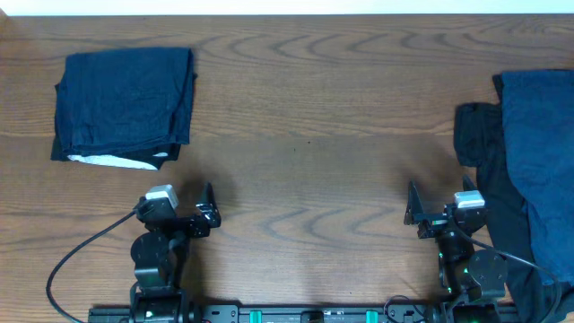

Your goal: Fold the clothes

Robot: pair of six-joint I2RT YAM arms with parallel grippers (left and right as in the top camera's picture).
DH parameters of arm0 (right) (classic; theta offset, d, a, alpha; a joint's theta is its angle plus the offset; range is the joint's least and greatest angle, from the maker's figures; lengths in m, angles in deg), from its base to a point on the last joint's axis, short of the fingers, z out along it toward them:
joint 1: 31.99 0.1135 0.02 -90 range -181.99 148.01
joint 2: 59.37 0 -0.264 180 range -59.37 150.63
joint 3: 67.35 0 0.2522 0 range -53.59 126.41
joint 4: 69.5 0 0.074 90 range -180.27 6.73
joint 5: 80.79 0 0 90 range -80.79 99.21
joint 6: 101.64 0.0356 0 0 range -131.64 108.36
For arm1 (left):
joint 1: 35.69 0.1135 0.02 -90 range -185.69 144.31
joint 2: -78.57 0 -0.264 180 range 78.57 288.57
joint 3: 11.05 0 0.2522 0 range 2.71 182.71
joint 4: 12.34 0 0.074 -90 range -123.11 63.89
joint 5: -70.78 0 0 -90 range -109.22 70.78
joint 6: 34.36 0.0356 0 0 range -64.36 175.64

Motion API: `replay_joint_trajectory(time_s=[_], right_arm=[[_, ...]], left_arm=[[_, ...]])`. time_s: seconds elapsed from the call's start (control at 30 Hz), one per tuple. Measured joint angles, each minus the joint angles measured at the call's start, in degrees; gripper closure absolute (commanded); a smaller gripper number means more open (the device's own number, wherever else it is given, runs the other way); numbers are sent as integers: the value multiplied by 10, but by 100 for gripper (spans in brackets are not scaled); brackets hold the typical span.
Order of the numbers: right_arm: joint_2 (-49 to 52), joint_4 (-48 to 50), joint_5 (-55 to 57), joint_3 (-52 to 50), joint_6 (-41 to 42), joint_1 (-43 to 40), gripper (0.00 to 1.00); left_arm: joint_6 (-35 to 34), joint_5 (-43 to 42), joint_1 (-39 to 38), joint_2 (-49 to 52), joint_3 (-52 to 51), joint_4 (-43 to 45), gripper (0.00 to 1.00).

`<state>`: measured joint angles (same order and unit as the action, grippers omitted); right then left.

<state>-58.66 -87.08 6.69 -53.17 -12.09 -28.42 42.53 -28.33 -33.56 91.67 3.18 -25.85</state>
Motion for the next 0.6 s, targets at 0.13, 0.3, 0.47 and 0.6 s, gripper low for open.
replay_joint_trajectory(time_s=[0.13,0.3,0.47,0.6], right_arm=[[0,0,0,0,0,0,1],[0,0,0,0,0,0,1],[0,0,0,0,0,0,1],[0,0,0,0,0,0,1]], left_arm=[[21,9,0,-28,3,-9,2],[70,14,0,-54,3,-10,2],[104,17,0,-92,4,-12,2],[117,18,0,-123,4,-12,2]])
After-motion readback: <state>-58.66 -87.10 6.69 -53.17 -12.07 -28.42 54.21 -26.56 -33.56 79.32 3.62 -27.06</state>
